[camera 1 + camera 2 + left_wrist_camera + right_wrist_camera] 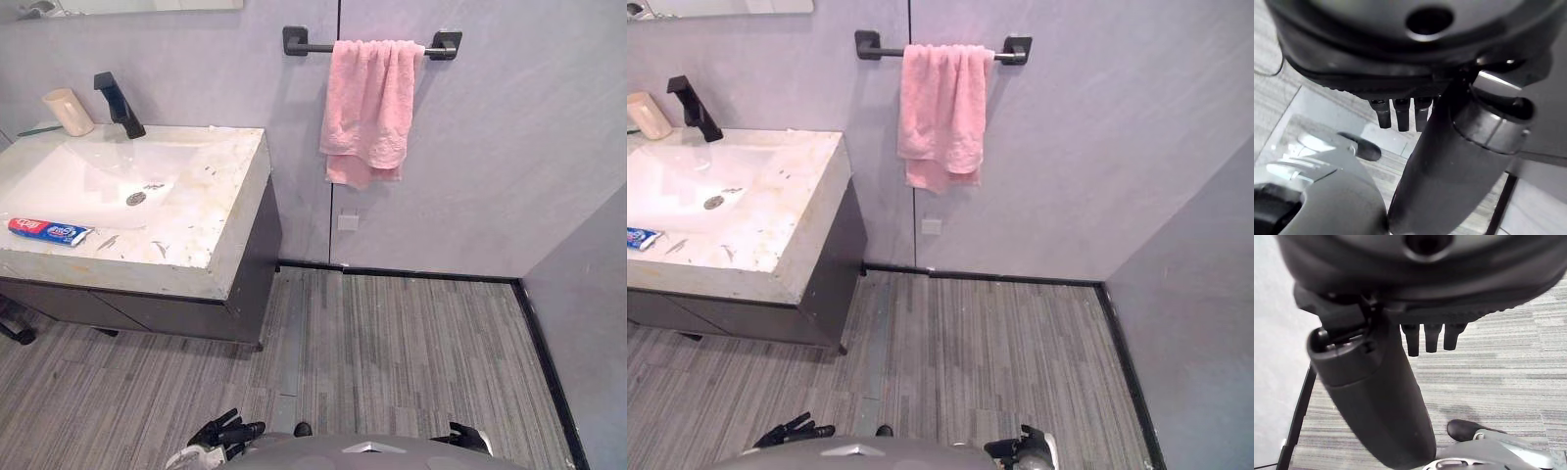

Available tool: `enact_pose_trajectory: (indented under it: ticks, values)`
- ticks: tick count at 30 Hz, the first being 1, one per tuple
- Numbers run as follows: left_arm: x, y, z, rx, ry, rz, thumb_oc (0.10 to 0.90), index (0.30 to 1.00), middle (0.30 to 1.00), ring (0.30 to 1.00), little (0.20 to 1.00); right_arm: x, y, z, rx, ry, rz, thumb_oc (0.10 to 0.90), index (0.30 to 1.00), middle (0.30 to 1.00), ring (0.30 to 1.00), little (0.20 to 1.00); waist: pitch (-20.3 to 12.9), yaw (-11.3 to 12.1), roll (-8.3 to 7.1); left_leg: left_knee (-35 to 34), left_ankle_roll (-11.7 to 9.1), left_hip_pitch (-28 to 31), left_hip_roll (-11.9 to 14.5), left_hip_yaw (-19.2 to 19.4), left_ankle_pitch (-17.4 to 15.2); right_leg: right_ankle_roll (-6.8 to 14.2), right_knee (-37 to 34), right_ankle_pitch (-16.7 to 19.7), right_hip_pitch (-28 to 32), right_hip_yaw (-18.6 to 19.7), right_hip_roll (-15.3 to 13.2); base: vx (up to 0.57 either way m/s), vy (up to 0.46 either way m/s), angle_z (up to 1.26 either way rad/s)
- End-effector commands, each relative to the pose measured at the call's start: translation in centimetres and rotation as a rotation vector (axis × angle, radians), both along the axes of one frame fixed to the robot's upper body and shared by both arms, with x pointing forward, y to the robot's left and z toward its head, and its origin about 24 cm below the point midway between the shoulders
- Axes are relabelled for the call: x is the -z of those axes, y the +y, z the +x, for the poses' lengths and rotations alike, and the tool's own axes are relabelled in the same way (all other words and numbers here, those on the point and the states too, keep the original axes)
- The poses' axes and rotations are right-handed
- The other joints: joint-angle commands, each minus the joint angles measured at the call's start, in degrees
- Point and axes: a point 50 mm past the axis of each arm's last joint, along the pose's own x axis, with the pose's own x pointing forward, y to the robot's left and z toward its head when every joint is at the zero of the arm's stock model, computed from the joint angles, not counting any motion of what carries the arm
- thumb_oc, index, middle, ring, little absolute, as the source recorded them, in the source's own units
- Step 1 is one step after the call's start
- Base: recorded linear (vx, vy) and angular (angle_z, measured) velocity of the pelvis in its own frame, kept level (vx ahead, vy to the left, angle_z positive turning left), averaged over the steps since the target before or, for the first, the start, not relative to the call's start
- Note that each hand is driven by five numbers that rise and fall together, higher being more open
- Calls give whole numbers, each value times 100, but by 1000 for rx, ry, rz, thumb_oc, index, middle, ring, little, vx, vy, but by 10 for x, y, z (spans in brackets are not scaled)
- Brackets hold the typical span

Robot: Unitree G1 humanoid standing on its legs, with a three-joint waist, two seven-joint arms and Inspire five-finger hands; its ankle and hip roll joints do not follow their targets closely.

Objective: Organize the bathroom.

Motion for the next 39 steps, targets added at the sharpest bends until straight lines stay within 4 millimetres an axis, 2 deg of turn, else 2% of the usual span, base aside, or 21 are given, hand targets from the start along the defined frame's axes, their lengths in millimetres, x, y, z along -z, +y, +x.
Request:
enact_pose_trajectory:
  ticks: [1, 6, 13, 14, 15, 17, 21, 23, 24, 30, 33, 36, 39]
  values:
    - [4, -3, -10, 44, 100, 47, 800, 900, 900, 900, 900, -5, -9, 15, -10, -48, -42, 800, 900, 900, 900, 900, 59, 4, -78, 56, 20, -17, -181, 309, -469, 306, -265, 407, -212, -238, -133, 0, 0, 0]
    - [4, -5, -8, 3, 87, 34, 800, 900, 900, 900, 900, -5, -9, 13, -2, -42, -38, 800, 900, 900, 900, 900, 89, 10, -81, 96, 22, -25, -190, 316, -479, 315, -241, 410, -220, -236, -156, 0, 0, 0]
    - [5, -7, -13, -73, 101, -18, 800, 900, 900, 900, 900, 2, -3, -2, 59, 67, 122, 800, 900, 900, 900, 900, 121, 31, -103, 135, 52, -20, -216, 313, -506, 315, -185, 406, -233, -235, -191, 20, 7, 0]
    - [6, -5, -19, -108, 155, -9, 800, 900, 900, 900, 900, 3, -2, -6, 82, 93, 166, 800, 900, 900, 900, 900, 129, 40, -108, 152, 68, 0, -235, 313, -524, 318, -156, 406, -237, -226, -211, 84, 24, -1]
    - [7, -8, -25, -141, 205, -72, 800, 900, 900, 900, 900, 4, 0, -7, 111, 99, 187, 800, 900, 900, 900, 900, 129, 43, -129, 179, 80, 21, -248, 298, -546, 333, -128, 410, -236, -213, -234, 88, 22, 0]
    - [7, -10, -27, -161, 221, -79, 800, 900, 900, 900, 900, 4, 0, -6, 116, 94, 191, 800, 900, 900, 900, 900, 119, 44, -135, 179, 91, 32, -251, 309, -560, 330, -132, 405, -225, -210, -233, 56, 7, 0]
    - [7, -22, -35, -324, 270, -268, 800, 900, 900, 900, 900, 4, -1, -11, 106, 106, 197, 800, 900, 900, 900, 900, 65, -7, -141, 147, 96, 73, -242, 381, -570, 346, -135, 408, -217, -183, -229, 48, 10, -5]
    - [7, -22, -35, -358, 264, -293, 800, 900, 900, 900, 900, 5, -1, -12, 103, 110, 200, 800, 900, 900, 900, 900, 56, -19, -138, 136, 98, 86, -239, 397, -571, 344, -135, 410, -215, -180, -225, 29, 9, -5]
    - [6, -20, -27, -378, 201, -319, 800, 900, 900, 900, 900, 5, 0, -12, 85, 114, 204, 800, 900, 900, 900, 900, 43, -33, -137, 129, 98, 96, -236, 418, -572, 340, -136, 406, -212, -165, -220, 22, 7, -6]
    - [2, -7, -2, -366, 2, -211, 800, 900, 900, 900, 900, 4, 0, -7, 63, 94, 194, 800, 900, 900, 900, 900, 49, -28, -134, 139, 94, 86, -227, 401, -567, 332, -124, 384, -220, -138, -205, 6, 1, -2]
    - [2, -6, 2, -351, -18, -184, 800, 900, 900, 900, 900, 3, -1, -6, 67, 83, 188, 800, 900, 900, 900, 900, 69, -3, -144, 159, 90, 66, -226, 381, -566, 329, -115, 376, -221, -148, -205, -5, -11, 0]
    - [3, -8, -1, -285, 21, -174, 800, 900, 900, 900, 900, 3, -1, -4, 77, 75, 190, 800, 900, 900, 900, 900, 99, 18, -157, 172, 90, 59, -228, 353, -568, 325, -111, 369, -214, -163, -203, 0, 0, 0]
    - [6, -13, -20, -157, 172, -187, 800, 900, 900, 900, 900, 4, 1, -3, 66, 84, 233, 800, 900, 900, 900, 900, 132, 12, -161, 187, 89, 64, -230, 339, -569, 310, -106, 365, -196, -181, -201, 9, 2, 1]
